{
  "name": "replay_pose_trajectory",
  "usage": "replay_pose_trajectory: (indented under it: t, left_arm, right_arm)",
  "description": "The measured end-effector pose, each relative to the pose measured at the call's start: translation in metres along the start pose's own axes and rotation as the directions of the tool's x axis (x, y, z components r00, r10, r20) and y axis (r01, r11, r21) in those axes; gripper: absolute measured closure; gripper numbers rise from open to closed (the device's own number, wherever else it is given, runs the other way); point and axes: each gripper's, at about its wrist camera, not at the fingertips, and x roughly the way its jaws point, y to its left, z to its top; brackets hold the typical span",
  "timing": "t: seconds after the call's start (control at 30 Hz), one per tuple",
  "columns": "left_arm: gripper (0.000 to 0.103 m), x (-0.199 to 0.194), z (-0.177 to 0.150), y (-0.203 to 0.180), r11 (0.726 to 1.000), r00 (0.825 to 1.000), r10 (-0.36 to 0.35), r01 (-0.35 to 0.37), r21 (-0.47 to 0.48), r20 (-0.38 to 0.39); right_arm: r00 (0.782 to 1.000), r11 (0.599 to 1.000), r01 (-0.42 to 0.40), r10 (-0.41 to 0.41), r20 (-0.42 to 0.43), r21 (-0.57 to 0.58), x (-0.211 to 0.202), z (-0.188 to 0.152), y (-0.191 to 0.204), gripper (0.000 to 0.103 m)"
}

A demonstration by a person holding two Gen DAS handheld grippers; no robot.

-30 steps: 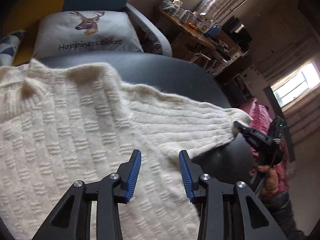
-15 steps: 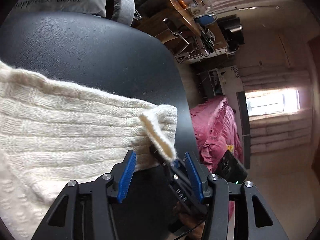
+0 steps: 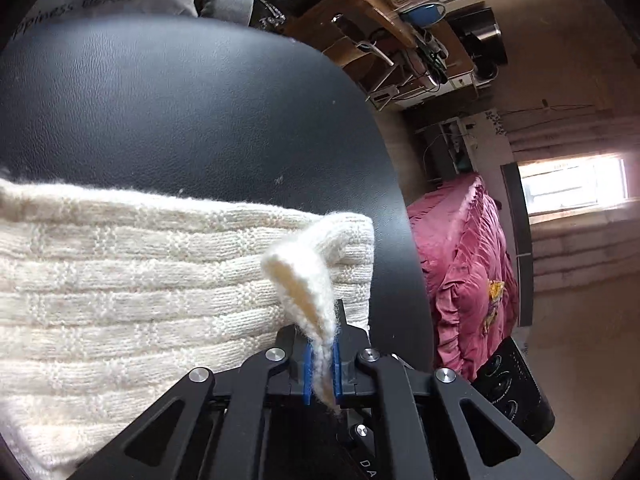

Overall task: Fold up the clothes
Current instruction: 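Lift the held hem with both grippers and fold it toward the collar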

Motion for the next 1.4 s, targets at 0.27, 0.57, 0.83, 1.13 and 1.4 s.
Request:
replay_pose_trajectory:
  t: [0.27, 0.57, 0.83, 1.13, 1.4]
  left_arm:
    - [0.096, -0.085, 0.019, 0.008, 1.000, 0.985, 0.000, -0.002, 0.009, 0.171]
    - [0.096, -0.197, 0.012, 0.071, 0.997, 0.940, 0.068, -0.050, -0.060, 0.334]
    - [0.096, -0.282, -0.018, 0.110, 0.996, 0.899, 0.079, -0.055, -0.069, 0.432]
    - [0.096, -0.348, -0.048, 0.150, 0.996, 0.843, 0.057, -0.012, -0.087, 0.536]
    - [0.096, -0.401, -0.076, 0.199, 0.992, 0.776, 0.081, 0.000, -0.127, 0.626]
  right_arm:
    - [0.945, 0.888, -0.322, 0.323, 0.054, 0.329, -0.007, 0.001, 0.001, 0.040]
    - [0.766, 0.528, -0.555, 0.626, 0.146, 0.643, 0.042, -0.036, 0.033, 0.012]
    - [0.771, 0.358, -0.521, 0.587, 0.247, 0.774, 0.081, -0.062, 0.066, 0.012]
    - [0.845, 0.367, -0.462, 0.459, 0.275, 0.807, 0.087, -0.062, 0.066, 0.012]
    - [0.842, 0.426, -0.456, 0.491, 0.224, 0.781, 0.093, -0.049, 0.095, 0.012]
